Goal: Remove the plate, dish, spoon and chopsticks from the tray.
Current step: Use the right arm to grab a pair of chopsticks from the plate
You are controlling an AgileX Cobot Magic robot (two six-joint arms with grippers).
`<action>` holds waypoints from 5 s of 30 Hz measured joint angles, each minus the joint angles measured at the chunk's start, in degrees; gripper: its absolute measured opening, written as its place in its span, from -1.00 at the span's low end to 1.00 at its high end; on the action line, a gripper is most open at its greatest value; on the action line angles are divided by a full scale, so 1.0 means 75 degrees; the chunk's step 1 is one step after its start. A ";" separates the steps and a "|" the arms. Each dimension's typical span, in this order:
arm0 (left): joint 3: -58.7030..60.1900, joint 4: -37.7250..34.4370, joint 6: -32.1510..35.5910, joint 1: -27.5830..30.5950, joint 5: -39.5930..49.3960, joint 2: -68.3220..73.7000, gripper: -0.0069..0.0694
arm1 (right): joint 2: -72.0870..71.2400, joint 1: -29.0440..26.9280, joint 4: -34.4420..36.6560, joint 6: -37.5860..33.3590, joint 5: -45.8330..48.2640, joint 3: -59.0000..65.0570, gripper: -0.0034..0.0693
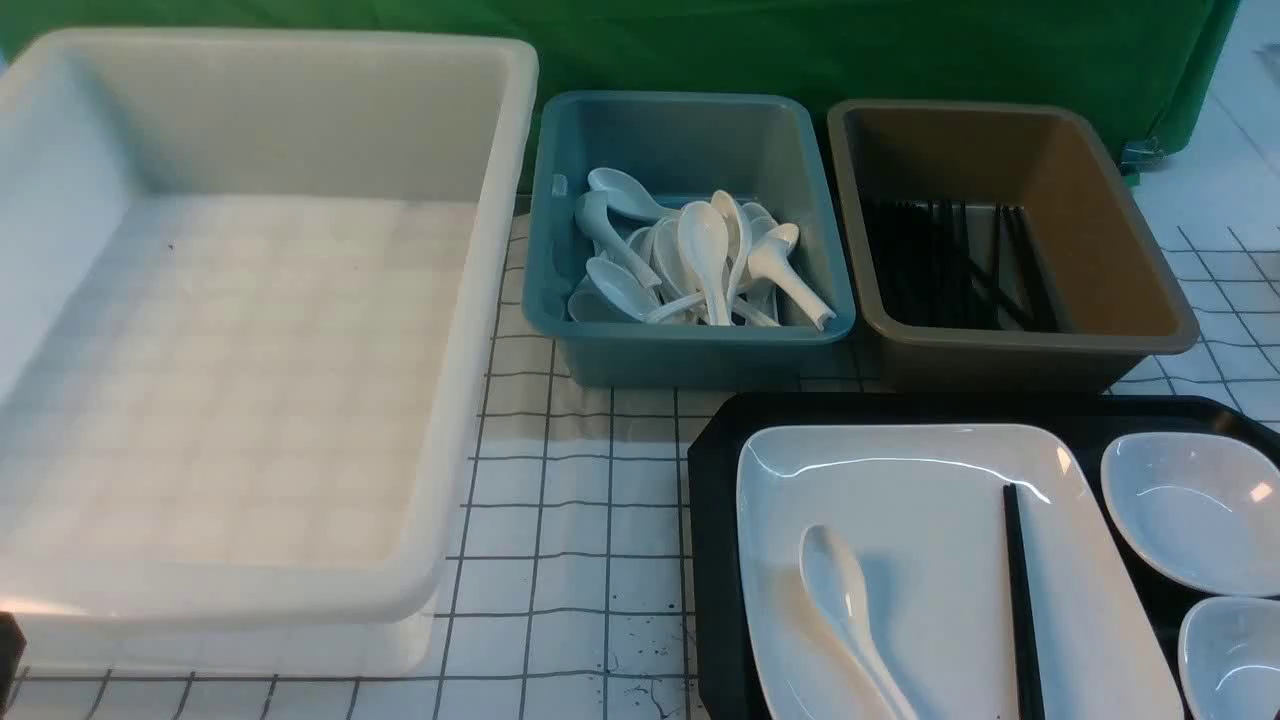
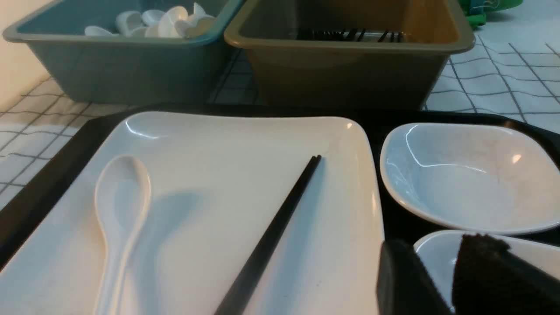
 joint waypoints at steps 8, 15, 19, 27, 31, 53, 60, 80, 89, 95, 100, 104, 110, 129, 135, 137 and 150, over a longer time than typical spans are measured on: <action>0.0000 0.0000 0.0000 0.0000 0.0000 0.0000 -0.81 | 0.0000 0.0000 0.0000 0.0000 0.0000 0.0000 -0.23; 0.0000 0.0000 0.0000 0.0000 0.0000 0.0000 -0.81 | 0.0000 0.0000 0.0000 0.0000 0.0000 0.0000 -0.23; 0.0000 0.0000 0.0000 0.0000 0.0000 0.0000 -0.81 | 0.0000 0.0000 0.0000 0.0000 0.0000 0.0000 -0.23; 0.0000 0.0000 0.0000 0.0000 0.0007 0.0000 -0.81 | 0.0000 0.0000 0.0000 0.0000 0.0000 0.0000 -0.23; 0.0000 0.0000 0.0000 0.0000 0.0007 0.0000 -0.81 | 0.0000 0.0000 0.0000 0.0000 0.0000 0.0000 -0.23; 0.0000 0.0000 0.0000 0.0000 0.0007 0.0000 -0.81 | 0.0000 0.0000 0.0000 0.0000 0.0000 0.0000 -0.23; 0.0000 0.0000 0.0000 0.0000 0.0007 0.0000 -0.81 | 0.0000 0.0000 0.0000 0.0000 0.0000 0.0000 -0.23; 0.0000 0.0000 0.0000 0.0000 0.0007 0.0000 -0.81 | 0.0000 0.0000 0.1932 0.6512 -0.0466 0.0058 -0.23; 0.0000 0.0000 0.0000 0.0000 0.0007 0.0000 -0.81 | 0.0000 0.0031 0.1948 0.6596 -0.0827 0.0058 -0.25; 0.0000 0.0000 0.0000 0.0000 0.0007 0.0000 -0.81 | 0.0008 0.0487 0.1948 0.5136 -0.1548 -0.0413 -0.74; 0.0000 0.0000 0.0000 0.0000 0.0007 0.0000 -0.81 | 0.0574 0.0605 0.1948 0.2518 -0.2370 -0.1615 -0.82; 0.0000 0.0000 0.0000 0.0000 0.0007 0.0000 -0.81 | 0.2060 0.0605 0.1948 0.0654 -0.1186 -0.2975 -0.82; 0.0000 0.0000 0.0000 0.0000 0.0007 0.0000 -0.81 | 0.4796 0.0605 0.1858 -0.0014 0.2918 -0.4602 -0.82; 0.0000 0.0000 0.0000 0.0000 0.0013 0.0000 -0.81 | 1.1473 0.0776 0.1619 0.0028 0.4716 -0.6216 0.01; 0.0000 0.0000 0.0000 0.0000 0.0013 0.0000 -0.81 | 1.1668 0.1318 0.0998 0.0841 0.4899 -0.6900 0.12; 0.0000 0.0000 0.0000 0.0000 0.0013 0.0000 -0.81 | 1.1674 0.1543 0.0505 0.1357 0.4935 -0.6900 0.12; 0.0000 0.0000 0.0000 0.0000 0.0016 0.0000 -0.81 | 1.1674 0.2437 -0.1104 0.3850 0.4182 -0.6900 0.12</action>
